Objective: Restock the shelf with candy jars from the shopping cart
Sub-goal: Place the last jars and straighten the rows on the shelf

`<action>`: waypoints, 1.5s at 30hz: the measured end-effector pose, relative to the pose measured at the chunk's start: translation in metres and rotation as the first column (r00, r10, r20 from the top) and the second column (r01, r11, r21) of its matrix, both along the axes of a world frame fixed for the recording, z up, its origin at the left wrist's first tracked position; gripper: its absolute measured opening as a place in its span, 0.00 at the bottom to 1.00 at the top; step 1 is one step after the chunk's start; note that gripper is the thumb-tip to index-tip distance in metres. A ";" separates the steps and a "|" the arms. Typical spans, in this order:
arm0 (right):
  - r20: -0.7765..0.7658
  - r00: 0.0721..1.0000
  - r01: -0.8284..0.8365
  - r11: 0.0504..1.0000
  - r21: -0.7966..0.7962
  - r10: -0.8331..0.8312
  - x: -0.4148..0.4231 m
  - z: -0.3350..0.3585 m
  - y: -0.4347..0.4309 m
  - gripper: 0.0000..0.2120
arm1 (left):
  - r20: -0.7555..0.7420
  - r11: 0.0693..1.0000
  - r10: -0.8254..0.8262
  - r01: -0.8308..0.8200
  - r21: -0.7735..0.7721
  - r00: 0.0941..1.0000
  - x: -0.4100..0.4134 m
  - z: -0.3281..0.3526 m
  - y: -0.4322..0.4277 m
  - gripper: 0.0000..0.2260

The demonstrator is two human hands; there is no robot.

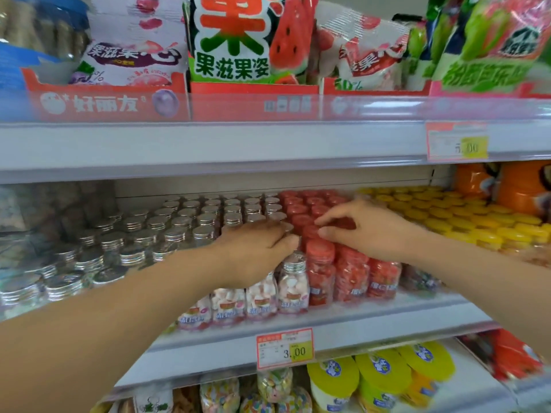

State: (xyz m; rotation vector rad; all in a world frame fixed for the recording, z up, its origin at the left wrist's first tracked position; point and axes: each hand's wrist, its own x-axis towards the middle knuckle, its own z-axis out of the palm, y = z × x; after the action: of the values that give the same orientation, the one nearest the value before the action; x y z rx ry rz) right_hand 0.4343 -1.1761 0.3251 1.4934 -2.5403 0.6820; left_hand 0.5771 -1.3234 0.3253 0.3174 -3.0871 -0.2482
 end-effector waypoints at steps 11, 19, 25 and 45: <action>-0.020 0.992 -0.129 0.985 -0.119 0.127 0.009 -0.017 0.030 0.23 | -0.012 0.998 0.033 -0.034 -0.054 0.999 0.001 -0.008 -0.002 0.26; -0.215 0.975 0.025 0.990 -0.138 -0.054 0.017 -0.027 0.021 0.19 | -0.013 0.997 0.047 -0.048 -0.066 0.999 0.002 -0.010 0.003 0.27; -0.166 0.986 -0.037 0.994 -0.101 0.020 0.015 -0.023 0.025 0.14 | -0.018 0.997 0.046 -0.047 -0.067 0.999 0.002 -0.009 0.001 0.27; -0.142 0.987 -0.076 0.997 -0.031 0.071 0.014 -0.017 0.034 0.22 | -0.031 0.996 0.027 -0.030 -0.084 0.999 -0.001 -0.013 -0.005 0.27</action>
State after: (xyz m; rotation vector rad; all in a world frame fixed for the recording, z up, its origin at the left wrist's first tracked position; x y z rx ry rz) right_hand 0.4485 -1.1417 0.3083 1.5713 -2.3670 0.6053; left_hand 0.5761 -1.3286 0.3126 0.3508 -3.0500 -0.1205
